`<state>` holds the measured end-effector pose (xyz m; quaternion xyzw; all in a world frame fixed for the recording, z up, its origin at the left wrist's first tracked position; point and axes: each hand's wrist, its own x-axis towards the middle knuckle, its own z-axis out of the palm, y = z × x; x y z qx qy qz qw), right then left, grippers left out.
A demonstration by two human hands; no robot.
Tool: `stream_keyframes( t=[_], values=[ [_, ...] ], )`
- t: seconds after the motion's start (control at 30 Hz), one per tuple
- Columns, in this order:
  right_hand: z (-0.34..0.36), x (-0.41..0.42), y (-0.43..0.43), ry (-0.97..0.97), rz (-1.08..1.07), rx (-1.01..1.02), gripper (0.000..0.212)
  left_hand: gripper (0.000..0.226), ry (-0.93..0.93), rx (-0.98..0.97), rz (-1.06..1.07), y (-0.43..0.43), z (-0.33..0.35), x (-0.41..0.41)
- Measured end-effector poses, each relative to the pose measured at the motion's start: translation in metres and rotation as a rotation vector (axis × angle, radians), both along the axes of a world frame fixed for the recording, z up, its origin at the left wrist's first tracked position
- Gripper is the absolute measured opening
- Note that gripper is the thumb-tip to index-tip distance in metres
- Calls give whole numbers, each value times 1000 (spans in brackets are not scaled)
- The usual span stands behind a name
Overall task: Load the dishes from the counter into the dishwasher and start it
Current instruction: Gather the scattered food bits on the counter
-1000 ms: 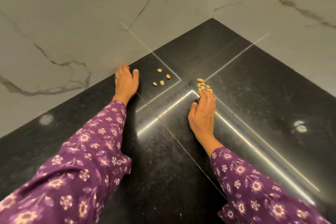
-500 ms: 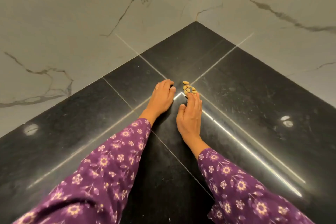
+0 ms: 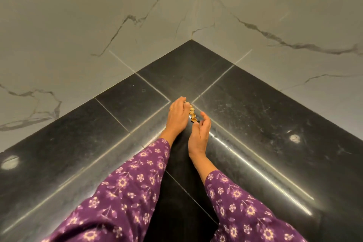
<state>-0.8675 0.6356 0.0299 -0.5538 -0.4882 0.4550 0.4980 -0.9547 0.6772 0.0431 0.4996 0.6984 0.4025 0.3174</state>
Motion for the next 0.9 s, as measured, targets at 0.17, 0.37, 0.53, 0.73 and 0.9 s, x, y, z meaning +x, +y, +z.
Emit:
stream_keyframes(
  t=[0.17, 0.37, 0.53, 0.73, 0.9],
  values=[
    [2, -1, -1, 46, -28, -10, 40, 36, -171, 206, 183, -34, -4, 12],
    [-2, -7, 5, -205, 116, 37, 44, 25, -133, 287, 578, -75, -16, 3],
    [14, -10, 55, -576, 191, 179, 59, 24, -34, 285, 429, -62, -19, 7],
    [12, -26, 100, -882, 637, 266, 61, 23, -6, 318, 454, -60, -20, 8],
    [-10, -3, 63, -894, 646, 514, 18, 21, 7, 277, 451, -58, -19, 9]
  ],
)
